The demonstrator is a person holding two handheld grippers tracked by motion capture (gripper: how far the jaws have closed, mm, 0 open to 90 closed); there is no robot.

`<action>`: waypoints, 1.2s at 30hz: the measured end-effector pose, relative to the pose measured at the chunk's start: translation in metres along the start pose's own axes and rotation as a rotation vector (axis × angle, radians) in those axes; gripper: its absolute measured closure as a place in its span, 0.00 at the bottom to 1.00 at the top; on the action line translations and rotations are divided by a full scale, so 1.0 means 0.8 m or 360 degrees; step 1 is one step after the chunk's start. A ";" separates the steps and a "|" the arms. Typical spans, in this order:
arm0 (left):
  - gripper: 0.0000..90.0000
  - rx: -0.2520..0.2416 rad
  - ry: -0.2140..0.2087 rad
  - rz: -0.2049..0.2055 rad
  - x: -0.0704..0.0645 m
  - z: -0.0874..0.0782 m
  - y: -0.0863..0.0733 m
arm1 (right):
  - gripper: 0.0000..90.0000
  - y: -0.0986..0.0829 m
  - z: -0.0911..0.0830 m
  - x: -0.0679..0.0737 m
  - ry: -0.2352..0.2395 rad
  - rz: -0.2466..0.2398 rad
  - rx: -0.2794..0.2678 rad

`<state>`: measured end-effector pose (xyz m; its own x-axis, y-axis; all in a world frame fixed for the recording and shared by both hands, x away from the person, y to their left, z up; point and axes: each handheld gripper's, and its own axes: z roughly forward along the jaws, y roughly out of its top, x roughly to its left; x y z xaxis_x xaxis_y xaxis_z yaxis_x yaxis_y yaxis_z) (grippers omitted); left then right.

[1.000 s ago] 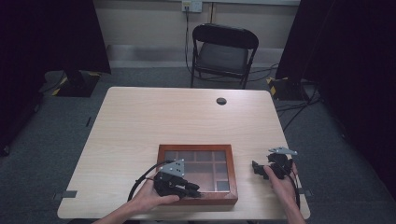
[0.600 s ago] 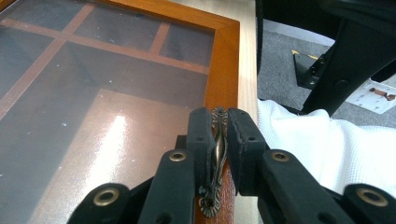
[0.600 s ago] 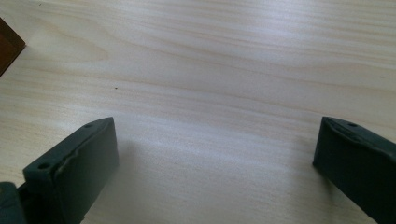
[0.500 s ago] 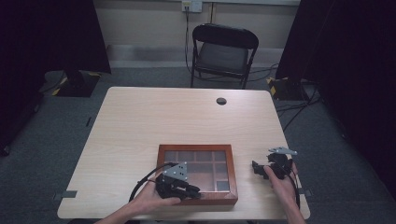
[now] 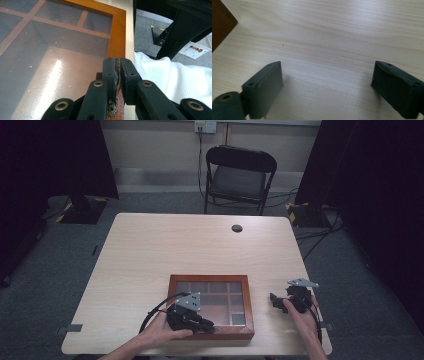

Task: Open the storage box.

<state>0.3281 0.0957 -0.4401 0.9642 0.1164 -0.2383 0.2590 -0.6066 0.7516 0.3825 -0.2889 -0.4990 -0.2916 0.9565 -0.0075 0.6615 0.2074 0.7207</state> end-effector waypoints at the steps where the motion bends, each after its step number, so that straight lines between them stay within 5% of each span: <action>1: 0.92 0.0021 -0.0005 0.0013 0.001 -0.001 0.001 | 0.20 0.000 -0.002 0.001 0.0023 -0.0022 -0.0013; 8: 0.92 -0.0001 -0.0021 0.0001 0.001 -0.004 0.004 | 0.20 0.003 -0.003 0.007 0.0111 -0.0091 0.0011; 12: 0.92 0.0003 -0.0011 0.0025 -0.001 -0.007 0.007 | 0.24 0.006 -0.006 0.012 0.0255 -0.0085 0.0041; 13: 0.92 0.0003 -0.0016 0.0016 0.000 -0.008 0.009 | 0.25 0.008 -0.008 0.015 0.0343 -0.0095 0.0048; 14: 0.92 0.0003 -0.0016 0.0016 0.000 -0.008 0.009 | 0.25 0.008 -0.008 0.015 0.0343 -0.0095 0.0048; 20: 0.92 -0.0005 -0.0026 0.0010 0.000 -0.012 0.015 | 0.26 0.015 -0.020 0.033 0.0603 -0.0192 -0.0026; 25: 0.92 0.0000 -0.0010 0.0020 -0.002 -0.014 0.018 | 0.26 0.018 -0.027 0.045 0.0738 -0.0255 -0.0030; 36: 0.92 0.0000 -0.0035 0.0003 0.001 -0.022 0.025 | 0.29 0.020 -0.035 0.057 0.0852 -0.0310 -0.0046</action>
<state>0.3349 0.0975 -0.4145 0.9632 0.0977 -0.2504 0.2571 -0.6068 0.7521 0.3605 -0.2479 -0.4684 -0.7208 0.6623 0.2045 0.5434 0.3567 0.7599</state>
